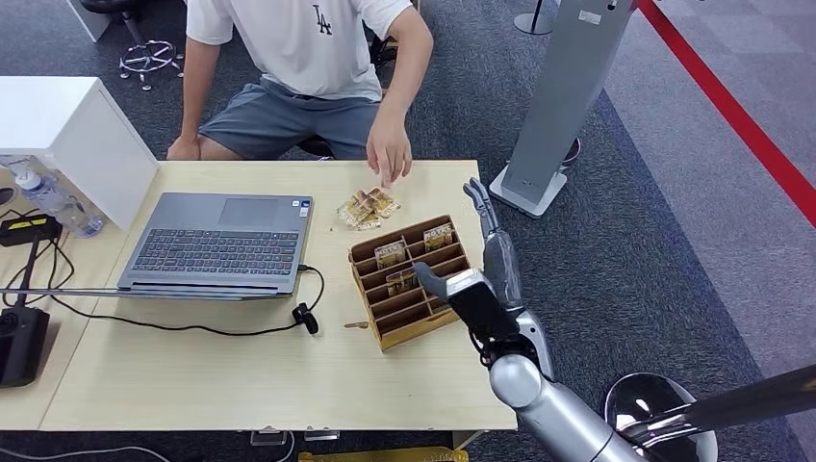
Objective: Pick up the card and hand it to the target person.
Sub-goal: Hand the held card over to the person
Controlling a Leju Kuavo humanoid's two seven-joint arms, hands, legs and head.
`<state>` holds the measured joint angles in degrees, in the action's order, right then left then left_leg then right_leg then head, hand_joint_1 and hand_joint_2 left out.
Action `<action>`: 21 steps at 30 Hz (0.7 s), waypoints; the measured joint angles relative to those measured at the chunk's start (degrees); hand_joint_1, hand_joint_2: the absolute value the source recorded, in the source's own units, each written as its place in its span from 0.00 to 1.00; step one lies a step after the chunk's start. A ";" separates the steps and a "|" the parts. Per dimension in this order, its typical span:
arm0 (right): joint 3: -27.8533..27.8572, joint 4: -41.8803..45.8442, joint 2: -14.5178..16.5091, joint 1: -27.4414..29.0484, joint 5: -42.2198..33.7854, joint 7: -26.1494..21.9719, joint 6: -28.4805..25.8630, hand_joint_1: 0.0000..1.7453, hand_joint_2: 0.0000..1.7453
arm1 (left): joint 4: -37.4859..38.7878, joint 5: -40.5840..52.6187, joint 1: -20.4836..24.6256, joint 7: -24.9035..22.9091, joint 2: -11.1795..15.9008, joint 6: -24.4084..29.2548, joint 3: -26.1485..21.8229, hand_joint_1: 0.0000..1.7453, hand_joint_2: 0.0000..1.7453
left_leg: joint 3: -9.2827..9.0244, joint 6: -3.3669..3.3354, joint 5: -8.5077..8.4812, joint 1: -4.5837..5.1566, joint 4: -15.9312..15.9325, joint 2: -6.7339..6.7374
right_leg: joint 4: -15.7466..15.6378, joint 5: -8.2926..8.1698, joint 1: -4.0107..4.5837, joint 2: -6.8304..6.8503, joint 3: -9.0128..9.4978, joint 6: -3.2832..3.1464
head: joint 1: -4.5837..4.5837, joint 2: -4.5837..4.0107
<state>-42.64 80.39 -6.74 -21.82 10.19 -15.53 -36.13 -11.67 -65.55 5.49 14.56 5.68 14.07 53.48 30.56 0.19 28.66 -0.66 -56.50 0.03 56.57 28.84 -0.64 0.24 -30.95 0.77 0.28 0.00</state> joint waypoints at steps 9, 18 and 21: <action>2.91 3.18 -1.60 3.34 -22.15 3.20 14.14 0.00 1.00 | 0.00 -0.77 -0.15 -0.20 0.11 0.25 0.00 0.00 0.00 | -0.01 0.00 0.00 0.00 0.00 -0.01 | -0.01 0.00 0.00 0.01 0.00 0.00 | 0.01 0.00; 6.47 7.77 -5.48 7.41 -30.96 6.65 20.80 0.00 1.00 | 0.00 -1.07 -0.20 -0.59 0.49 0.32 0.00 0.00 0.00 | 0.00 0.00 0.01 0.00 0.00 0.00 | -0.02 0.00 0.00 0.00 -0.01 0.00 | 0.03 0.00; 7.45 9.50 -6.64 8.49 -30.98 7.29 21.08 0.00 1.00 | 0.00 -1.05 -0.19 -0.79 0.55 0.67 0.02 0.00 0.00 | -0.01 0.00 0.01 0.00 0.00 0.00 | -0.02 0.00 0.00 0.00 -0.01 0.00 | 0.00 0.00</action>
<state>-35.19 89.90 -13.38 -13.34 -20.79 -8.24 -15.05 -11.67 -66.60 5.30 13.76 6.23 14.73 53.50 30.56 0.19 28.67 -0.65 -56.50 0.03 56.55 28.84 -0.65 0.24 -30.95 0.77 0.28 0.00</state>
